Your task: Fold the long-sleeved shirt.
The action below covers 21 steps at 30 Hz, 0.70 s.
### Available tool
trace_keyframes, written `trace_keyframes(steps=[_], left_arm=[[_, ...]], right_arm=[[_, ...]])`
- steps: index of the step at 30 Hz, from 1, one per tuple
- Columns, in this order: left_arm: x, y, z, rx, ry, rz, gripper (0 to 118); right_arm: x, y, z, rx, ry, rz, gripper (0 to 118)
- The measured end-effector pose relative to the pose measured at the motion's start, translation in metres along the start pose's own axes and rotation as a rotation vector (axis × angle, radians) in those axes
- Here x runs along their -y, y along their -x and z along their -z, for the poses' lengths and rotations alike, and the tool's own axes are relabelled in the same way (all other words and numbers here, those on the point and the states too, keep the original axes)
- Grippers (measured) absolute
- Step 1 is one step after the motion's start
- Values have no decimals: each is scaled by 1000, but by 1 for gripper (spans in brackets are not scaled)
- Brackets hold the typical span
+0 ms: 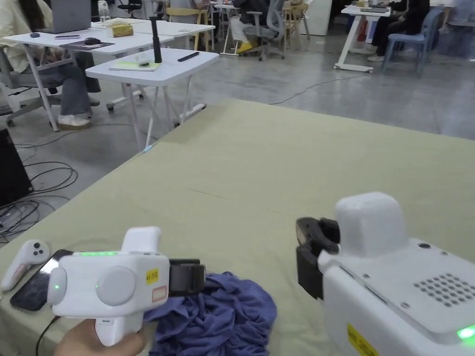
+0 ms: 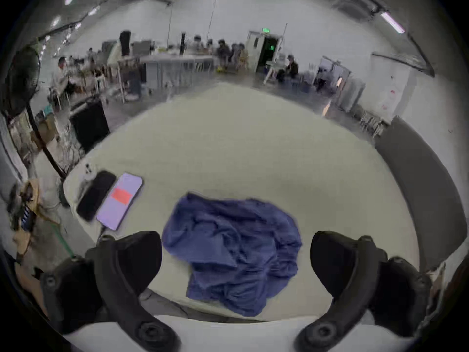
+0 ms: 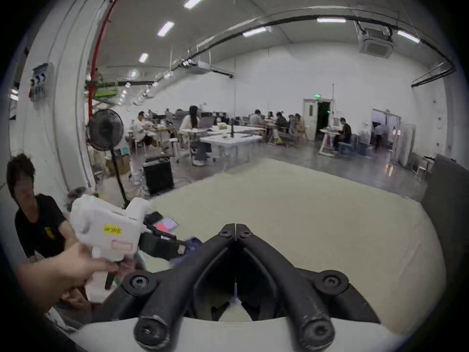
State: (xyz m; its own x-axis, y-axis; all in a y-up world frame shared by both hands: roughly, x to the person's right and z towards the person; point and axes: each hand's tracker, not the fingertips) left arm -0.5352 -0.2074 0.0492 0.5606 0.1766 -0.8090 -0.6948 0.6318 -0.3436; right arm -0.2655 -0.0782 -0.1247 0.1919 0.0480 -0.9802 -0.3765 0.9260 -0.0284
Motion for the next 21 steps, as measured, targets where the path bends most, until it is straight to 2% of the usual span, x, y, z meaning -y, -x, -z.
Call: trace_keyframes(steps=[3, 7, 8, 9, 10, 11, 14, 17, 21], left_arm=[[7, -4, 37, 0, 72, 17, 117], [20, 0, 94, -81, 189, 41, 116], [23, 2, 106, -94, 236, 41, 103], [26, 5, 111, -83, 271, 39, 67], [29, 4, 106, -74, 297, 7, 7], [29, 5, 104, -86, 295, -28, 3], [8, -13, 71, 0, 193, -16, 3], [-38, -43, 26, 163, 121, -55, 3], [-112, -120, -75, 308, -72, 69, 3]], right_arm=[[18, -17, -4, 53, 51, 7, 0], [30, -27, 0, 79, 97, 56, 0], [30, -27, 4, 79, 110, 64, 0], [32, -28, 3, 74, 117, 70, 0], [32, -29, 0, 77, 128, 83, 0], [32, -31, -4, 78, 130, 102, 0], [25, -39, -15, 76, 105, 159, 0], [8, -48, -35, 86, 72, 182, 0], [-21, -71, -84, 105, -65, 198, 0]])
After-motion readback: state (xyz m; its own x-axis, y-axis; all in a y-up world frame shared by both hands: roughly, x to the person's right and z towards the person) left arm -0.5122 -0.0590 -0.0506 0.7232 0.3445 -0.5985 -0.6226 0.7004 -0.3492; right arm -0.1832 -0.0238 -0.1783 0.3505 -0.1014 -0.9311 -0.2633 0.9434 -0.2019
